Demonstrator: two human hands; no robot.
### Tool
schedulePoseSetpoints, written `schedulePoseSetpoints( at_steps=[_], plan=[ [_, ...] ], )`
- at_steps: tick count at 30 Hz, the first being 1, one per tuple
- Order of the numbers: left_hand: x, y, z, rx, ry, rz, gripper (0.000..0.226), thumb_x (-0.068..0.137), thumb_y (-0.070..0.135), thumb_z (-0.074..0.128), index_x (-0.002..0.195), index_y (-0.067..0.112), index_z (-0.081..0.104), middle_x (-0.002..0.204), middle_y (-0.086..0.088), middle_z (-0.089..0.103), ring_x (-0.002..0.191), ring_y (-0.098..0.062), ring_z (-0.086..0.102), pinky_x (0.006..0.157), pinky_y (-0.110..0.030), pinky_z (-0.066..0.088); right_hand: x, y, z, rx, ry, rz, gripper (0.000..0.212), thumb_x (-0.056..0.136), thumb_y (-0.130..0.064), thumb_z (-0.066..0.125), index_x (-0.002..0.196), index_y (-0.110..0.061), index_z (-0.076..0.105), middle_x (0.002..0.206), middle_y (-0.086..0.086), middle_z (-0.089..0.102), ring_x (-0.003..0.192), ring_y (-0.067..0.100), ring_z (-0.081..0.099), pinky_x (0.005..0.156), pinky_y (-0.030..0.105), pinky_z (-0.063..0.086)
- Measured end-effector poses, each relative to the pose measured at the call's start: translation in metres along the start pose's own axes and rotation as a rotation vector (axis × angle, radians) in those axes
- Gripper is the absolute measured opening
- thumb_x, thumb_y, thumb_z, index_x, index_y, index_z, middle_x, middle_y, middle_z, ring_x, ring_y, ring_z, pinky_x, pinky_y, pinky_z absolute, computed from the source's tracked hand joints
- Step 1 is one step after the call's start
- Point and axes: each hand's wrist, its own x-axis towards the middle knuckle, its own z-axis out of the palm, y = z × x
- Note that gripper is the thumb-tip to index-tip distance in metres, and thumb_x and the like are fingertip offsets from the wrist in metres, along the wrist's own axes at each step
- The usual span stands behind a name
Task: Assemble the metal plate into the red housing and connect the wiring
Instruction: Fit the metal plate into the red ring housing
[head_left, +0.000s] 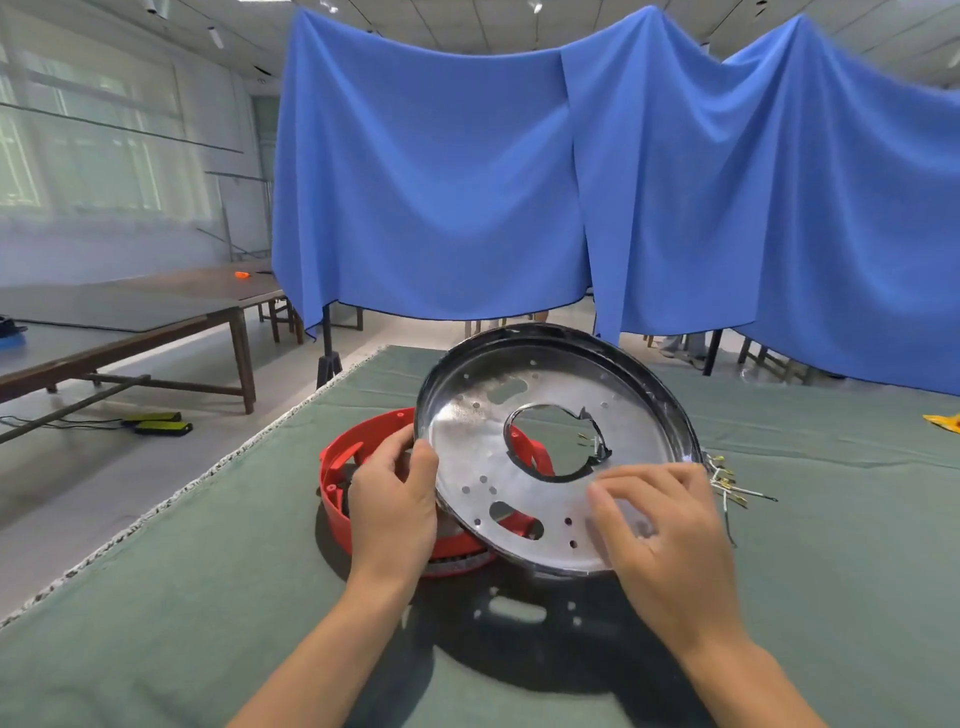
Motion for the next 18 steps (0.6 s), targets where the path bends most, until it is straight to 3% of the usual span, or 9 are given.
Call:
schedulePoseSetpoints(
  at_steps=[5, 10, 14, 16, 18],
  plan=[
    [0.0, 0.002, -0.001, 0.006, 0.004, 0.027, 0.028, 0.096, 0.019, 0.046, 0.078, 0.016, 0.067, 0.061, 0.004, 0.06, 0.058, -0.011, 0.054, 0.054, -0.032, 0.046, 0.003, 0.009, 0.001, -0.033, 0.06, 0.102, 0.011, 0.079, -0.012, 0.071, 0.086, -0.019, 0.075, 0.097, -0.006, 0.065, 0.098, 0.004, 0.037, 0.079, 0.015, 0.029],
    [0.0, 0.003, -0.004, 0.004, 0.007, 0.074, 0.03, 0.097, 0.017, 0.046, 0.077, 0.016, 0.068, 0.062, 0.006, 0.062, 0.059, -0.01, 0.054, 0.054, -0.027, 0.045, 0.006, 0.013, -0.001, -0.029, 0.081, 0.304, 0.037, 0.075, -0.008, 0.07, 0.11, -0.021, 0.066, 0.118, -0.003, 0.054, 0.11, 0.013, 0.035, 0.094, 0.027, 0.031],
    [-0.001, 0.004, -0.004, -0.008, 0.014, 0.092, 0.03, 0.098, 0.018, 0.046, 0.079, 0.017, 0.069, 0.064, 0.003, 0.064, 0.06, -0.012, 0.055, 0.054, -0.03, 0.047, 0.011, 0.017, -0.003, 0.154, 0.117, 0.598, 0.064, 0.076, -0.011, 0.066, 0.133, -0.024, 0.041, 0.119, -0.011, 0.039, 0.111, 0.012, 0.039, 0.088, 0.029, 0.034],
    [-0.001, 0.005, -0.004, -0.007, 0.013, 0.104, 0.026, 0.098, 0.018, 0.046, 0.092, 0.02, 0.071, 0.076, 0.007, 0.069, 0.07, -0.009, 0.061, 0.062, -0.032, 0.053, 0.011, 0.023, -0.004, 0.247, 0.037, 0.746, 0.046, 0.081, -0.017, 0.062, 0.124, -0.023, 0.046, 0.111, -0.007, 0.053, 0.1, 0.017, 0.051, 0.081, 0.032, 0.038],
    [-0.001, 0.003, -0.005, 0.008, 0.028, 0.092, 0.025, 0.099, 0.024, 0.046, 0.103, 0.019, 0.07, 0.086, 0.006, 0.07, 0.08, -0.01, 0.064, 0.071, -0.037, 0.056, 0.012, 0.028, -0.002, 0.272, -0.017, 0.844, 0.008, 0.09, -0.019, 0.055, 0.097, -0.015, 0.055, 0.09, 0.0, 0.059, 0.081, 0.02, 0.055, 0.072, 0.032, 0.039]
  ],
)
